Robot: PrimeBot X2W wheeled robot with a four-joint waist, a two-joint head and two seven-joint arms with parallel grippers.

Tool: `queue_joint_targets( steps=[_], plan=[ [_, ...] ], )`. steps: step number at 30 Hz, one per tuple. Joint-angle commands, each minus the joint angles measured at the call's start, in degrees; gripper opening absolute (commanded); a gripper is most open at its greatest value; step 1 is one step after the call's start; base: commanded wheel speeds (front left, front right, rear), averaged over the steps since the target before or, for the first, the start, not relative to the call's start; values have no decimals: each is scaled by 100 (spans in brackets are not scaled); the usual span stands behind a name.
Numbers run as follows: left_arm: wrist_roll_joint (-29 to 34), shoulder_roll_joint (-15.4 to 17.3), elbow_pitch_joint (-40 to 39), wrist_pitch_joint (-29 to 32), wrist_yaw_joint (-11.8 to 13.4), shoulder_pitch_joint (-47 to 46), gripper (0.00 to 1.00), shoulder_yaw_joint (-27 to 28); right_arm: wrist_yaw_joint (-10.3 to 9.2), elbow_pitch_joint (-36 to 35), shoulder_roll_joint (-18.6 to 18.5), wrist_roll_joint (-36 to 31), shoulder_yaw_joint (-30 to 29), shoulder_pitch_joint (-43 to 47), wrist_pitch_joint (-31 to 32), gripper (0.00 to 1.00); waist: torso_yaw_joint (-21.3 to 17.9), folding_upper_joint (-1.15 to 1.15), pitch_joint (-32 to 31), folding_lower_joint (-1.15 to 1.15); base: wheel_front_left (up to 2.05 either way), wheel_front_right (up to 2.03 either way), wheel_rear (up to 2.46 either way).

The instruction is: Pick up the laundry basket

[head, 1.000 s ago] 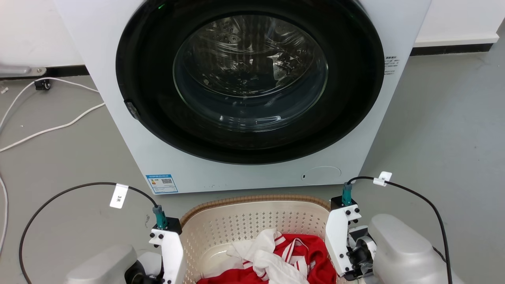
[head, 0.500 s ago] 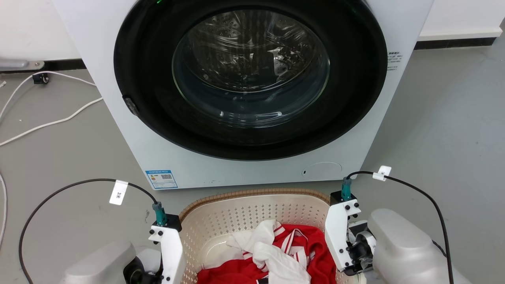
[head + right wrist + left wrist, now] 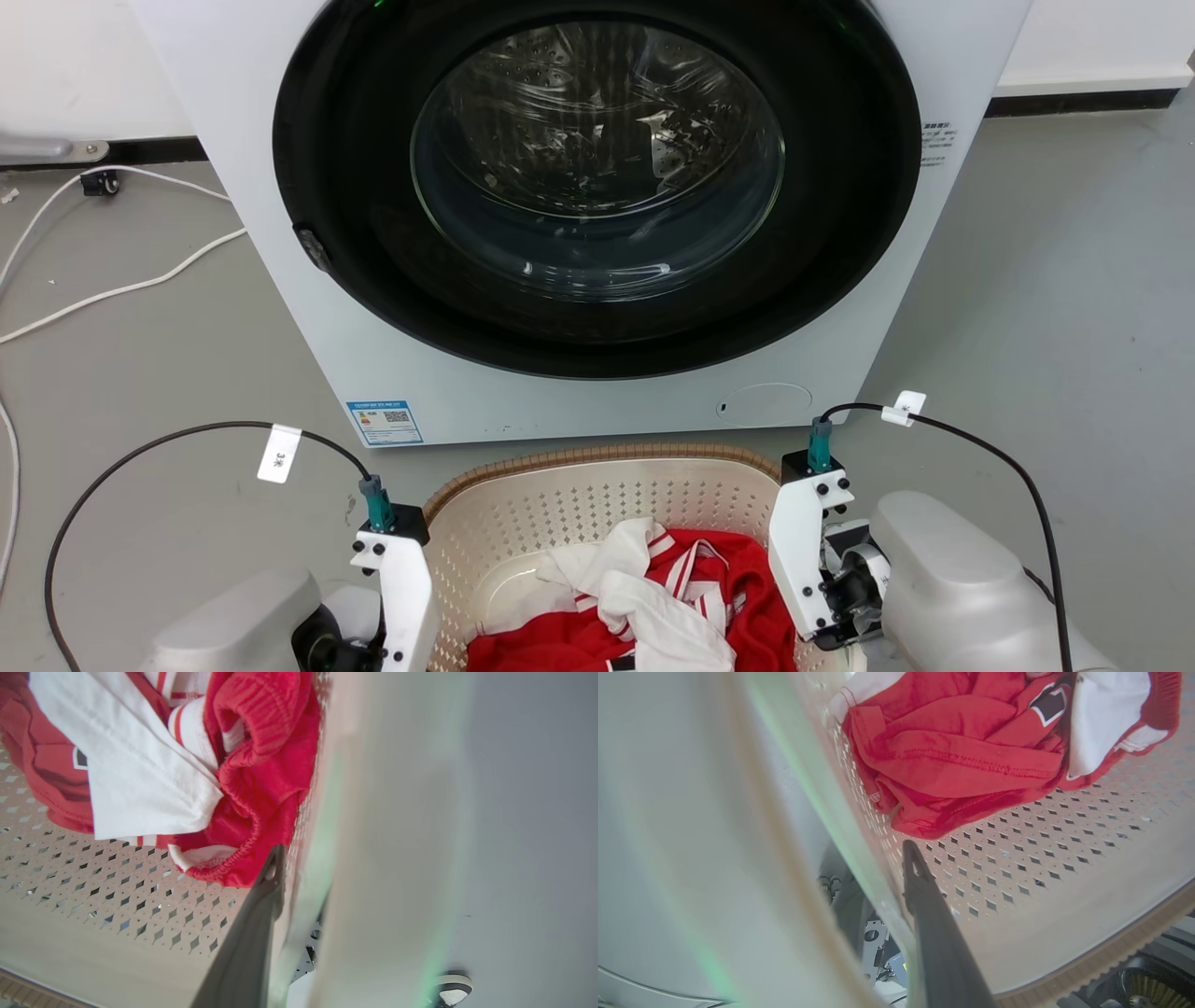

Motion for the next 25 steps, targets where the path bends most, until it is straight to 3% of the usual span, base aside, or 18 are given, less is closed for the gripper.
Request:
queue_joint_targets(
  steps=[1, 25],
  plan=[
    [11, -3, -4, -20, -40, -99, 0, 2, 66, -15, 7, 9, 52, -54, 17, 0, -2, 0, 0, 0, 0, 0, 0],
    [-11, -39, 131, -28, -34, -172, 0, 4, 66, 98, 7, 176, 179, -134, 9, 0, 6, 0, 48, 0, 0, 0, 0]
  ],
)
